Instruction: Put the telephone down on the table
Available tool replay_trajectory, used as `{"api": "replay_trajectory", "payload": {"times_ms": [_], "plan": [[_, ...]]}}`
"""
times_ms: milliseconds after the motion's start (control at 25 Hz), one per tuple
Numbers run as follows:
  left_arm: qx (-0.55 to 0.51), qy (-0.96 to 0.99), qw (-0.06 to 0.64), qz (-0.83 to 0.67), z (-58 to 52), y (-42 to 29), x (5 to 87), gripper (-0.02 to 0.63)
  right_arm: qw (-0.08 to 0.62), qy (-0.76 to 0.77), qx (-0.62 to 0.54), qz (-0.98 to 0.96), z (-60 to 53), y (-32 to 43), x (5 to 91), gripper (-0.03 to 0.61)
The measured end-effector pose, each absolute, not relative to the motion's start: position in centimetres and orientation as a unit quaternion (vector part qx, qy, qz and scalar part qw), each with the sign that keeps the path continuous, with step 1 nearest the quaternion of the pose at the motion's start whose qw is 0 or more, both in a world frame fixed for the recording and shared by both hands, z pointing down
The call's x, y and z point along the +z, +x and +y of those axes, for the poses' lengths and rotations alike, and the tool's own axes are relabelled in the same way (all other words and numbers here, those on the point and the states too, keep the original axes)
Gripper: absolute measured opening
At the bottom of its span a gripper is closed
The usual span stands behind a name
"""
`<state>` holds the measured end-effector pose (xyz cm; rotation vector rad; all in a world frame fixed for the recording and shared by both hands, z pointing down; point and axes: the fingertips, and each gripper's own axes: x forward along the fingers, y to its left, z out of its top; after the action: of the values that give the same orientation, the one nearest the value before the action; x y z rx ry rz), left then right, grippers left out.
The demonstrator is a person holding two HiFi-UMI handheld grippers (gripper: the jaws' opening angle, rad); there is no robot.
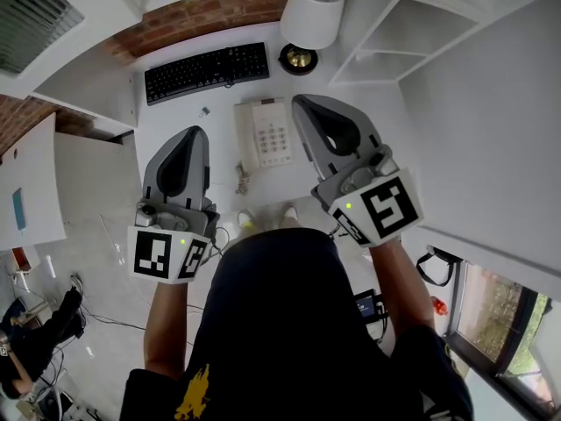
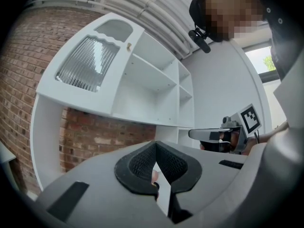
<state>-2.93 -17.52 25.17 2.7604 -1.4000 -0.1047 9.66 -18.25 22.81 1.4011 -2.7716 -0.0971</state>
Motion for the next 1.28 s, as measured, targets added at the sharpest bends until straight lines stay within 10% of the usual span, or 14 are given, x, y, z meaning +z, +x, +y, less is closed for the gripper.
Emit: {"api": "replay_trajectory", "payload": {"times_ms": [1280], "plan": [[-0.019,0.907,0.023,-0.420,-15.8,0.0,26.0,0.017,0.027,0.456,-0.047,-0.888,-17.1,10.6,22.1,-0.008]]}}
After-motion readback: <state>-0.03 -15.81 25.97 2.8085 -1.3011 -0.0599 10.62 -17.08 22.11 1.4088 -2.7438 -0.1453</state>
